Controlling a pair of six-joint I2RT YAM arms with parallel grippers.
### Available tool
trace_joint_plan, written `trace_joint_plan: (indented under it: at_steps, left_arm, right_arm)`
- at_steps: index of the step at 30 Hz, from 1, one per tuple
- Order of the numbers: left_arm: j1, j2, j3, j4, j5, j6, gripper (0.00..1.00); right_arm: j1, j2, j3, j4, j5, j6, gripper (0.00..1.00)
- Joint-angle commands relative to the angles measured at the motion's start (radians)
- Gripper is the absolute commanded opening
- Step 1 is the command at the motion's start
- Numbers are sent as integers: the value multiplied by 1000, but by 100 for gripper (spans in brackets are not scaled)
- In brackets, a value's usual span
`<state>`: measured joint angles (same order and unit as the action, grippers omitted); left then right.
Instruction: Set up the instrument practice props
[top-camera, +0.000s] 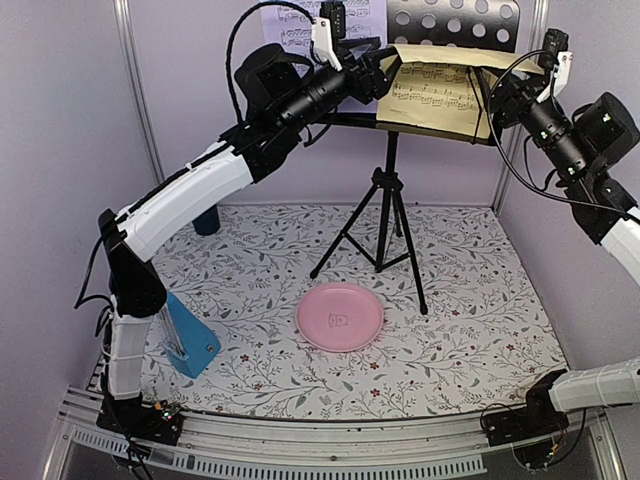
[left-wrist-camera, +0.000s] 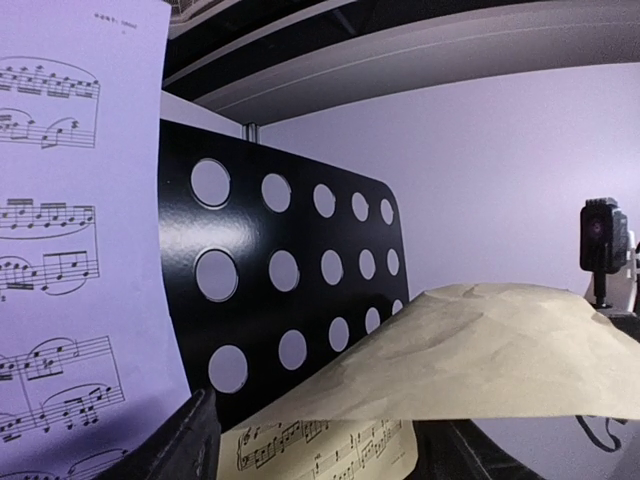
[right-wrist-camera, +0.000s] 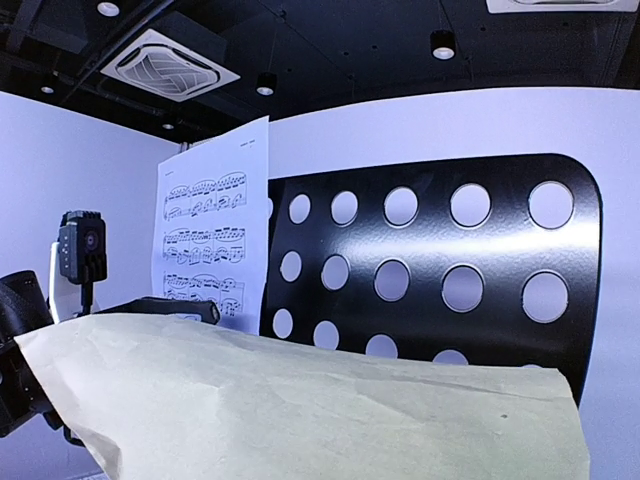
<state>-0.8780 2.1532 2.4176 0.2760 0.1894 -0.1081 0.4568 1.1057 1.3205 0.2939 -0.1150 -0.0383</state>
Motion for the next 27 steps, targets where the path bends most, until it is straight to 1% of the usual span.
trace_joint_plan:
  at_steps: [1,5,7,9,12,15,16,17,27]
  left_arm:
    - [-6,-61,-17,-18,-5,-8,69]
    - [-6,-94,-77,-2,-2,-8,69]
    - [-10,-100,-80,-12,12,4,69]
    - [-25,-110,-85,-30,10,37,70]
    - [-56,-145,-132,-36,-35,110,72]
    - [-71,-212,-217,-7,-79,121,72]
    - [-70,-278,-319,36,-116,113,72]
    - [-70,-299,-355,52,-123,108,72]
    - [-71,-431,-594,112,-170,90,72]
  right_arm:
    - [1,34,68,58,27,-22,69]
    - [1,70,132,77,26,-26,72]
    - [2,88,160,80,28,-28,73]
    - [1,104,181,84,40,-34,74]
    - [1,125,206,94,61,-41,76]
    - [1,153,234,97,75,-55,78]
    - [1,183,268,99,89,-72,79]
    - [2,196,284,99,95,-83,79]
    - [1,323,435,113,120,-109,77]
